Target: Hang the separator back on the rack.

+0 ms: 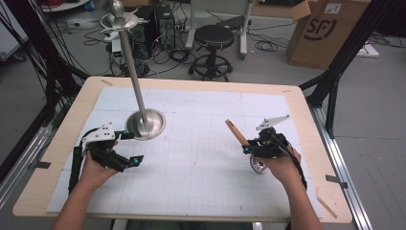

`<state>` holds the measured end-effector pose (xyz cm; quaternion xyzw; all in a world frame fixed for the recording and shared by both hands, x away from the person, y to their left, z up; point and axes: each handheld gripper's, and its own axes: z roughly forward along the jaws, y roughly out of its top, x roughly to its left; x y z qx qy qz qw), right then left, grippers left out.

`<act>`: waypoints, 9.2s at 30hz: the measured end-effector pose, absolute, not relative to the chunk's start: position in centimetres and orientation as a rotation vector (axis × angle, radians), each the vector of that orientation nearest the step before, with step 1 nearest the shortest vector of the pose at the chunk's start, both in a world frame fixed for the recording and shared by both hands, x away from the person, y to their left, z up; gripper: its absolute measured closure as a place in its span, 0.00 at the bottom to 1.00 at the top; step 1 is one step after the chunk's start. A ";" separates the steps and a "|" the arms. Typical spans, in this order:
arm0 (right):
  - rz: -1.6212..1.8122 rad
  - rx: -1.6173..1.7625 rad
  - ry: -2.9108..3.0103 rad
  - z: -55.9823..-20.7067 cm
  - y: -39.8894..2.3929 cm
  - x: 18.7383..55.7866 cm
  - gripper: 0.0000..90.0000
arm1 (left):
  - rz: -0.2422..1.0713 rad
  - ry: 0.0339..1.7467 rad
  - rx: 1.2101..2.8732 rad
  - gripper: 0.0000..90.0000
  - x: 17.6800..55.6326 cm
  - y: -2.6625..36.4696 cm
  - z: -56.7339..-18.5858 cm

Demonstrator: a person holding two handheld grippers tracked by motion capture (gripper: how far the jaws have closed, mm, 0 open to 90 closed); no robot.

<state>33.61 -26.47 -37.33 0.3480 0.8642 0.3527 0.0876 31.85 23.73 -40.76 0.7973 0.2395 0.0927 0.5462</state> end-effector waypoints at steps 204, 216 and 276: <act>1.658 0.442 2.527 -18.6 -6.2 46.7 0.76 | 0.214 0.532 1.890 0.02 31.6 23.9 -40.2; 1.583 0.429 2.552 -19.1 -4.8 46.4 0.75 | 0.212 0.531 1.892 0.02 31.7 23.9 -40.2; 1.588 0.477 2.438 -19.7 -11.1 42.5 0.45 | 0.210 0.514 1.908 0.02 31.6 23.7 -40.3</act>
